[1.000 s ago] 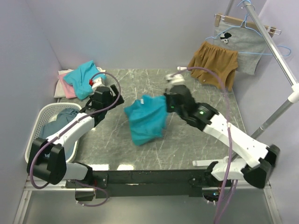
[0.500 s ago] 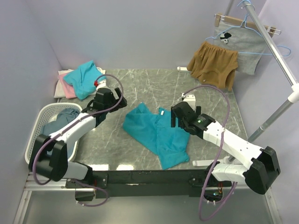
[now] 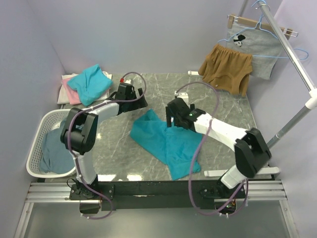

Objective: Fold and stack the t-shirts
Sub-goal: Flatten out the tshirt

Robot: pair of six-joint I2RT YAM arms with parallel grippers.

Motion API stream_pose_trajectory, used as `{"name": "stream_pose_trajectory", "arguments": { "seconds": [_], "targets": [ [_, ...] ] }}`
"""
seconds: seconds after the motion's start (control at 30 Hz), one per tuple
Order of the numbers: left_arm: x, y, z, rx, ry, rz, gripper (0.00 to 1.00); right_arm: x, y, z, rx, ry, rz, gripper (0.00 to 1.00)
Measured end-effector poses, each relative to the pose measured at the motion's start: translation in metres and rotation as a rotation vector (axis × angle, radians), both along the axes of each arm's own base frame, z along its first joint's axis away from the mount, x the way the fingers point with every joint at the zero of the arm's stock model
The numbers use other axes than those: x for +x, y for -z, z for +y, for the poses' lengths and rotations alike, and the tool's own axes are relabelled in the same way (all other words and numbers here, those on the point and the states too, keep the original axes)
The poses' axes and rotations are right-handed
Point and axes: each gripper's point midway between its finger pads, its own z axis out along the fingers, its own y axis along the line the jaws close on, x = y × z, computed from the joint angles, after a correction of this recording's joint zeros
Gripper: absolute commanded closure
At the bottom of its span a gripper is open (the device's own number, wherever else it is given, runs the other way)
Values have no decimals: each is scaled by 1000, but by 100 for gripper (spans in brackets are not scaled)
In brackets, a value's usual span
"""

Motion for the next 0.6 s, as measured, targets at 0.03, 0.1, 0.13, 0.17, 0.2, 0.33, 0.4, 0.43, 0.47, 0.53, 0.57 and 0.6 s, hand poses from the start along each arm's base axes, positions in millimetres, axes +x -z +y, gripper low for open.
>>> {"name": "stream_pose_trajectory", "arguments": {
  "seconds": [0.03,0.1,0.13,0.17,0.2,0.33,0.4,0.43,0.47,0.53,0.57,0.6],
  "targets": [
    [3,4,-3,-4,9,7,1,6,1,7,3,-11,3,0],
    [5,12,-8,-12,26,25,1,20,3,21,12,-30,2,0],
    [5,17,-10,-14,33,35,1,25,4,26,18,-36,2,0],
    [4,22,-11,-17,40,48,1,29,6,30,19,-42,4,0],
    [3,26,-12,-17,44,60,0,32,8,33,18,-47,7,1],
    [6,27,-18,-29,63,58,1,46,19,41,10,-50,27,7],
    [6,28,-20,-29,67,58,0,51,28,40,1,-46,45,10],
    [5,28,-21,-29,69,57,1,53,33,39,-3,-41,55,12],
    [5,28,-22,-30,71,55,0,55,38,38,-10,-36,66,14],
    [4,28,-23,-32,73,50,1,58,49,34,-22,-24,88,27],
    [4,29,-24,-33,75,47,1,60,54,32,-28,-21,99,32],
    [3,28,-23,-34,75,42,1,61,58,31,-34,-19,108,46]
  ]
}}
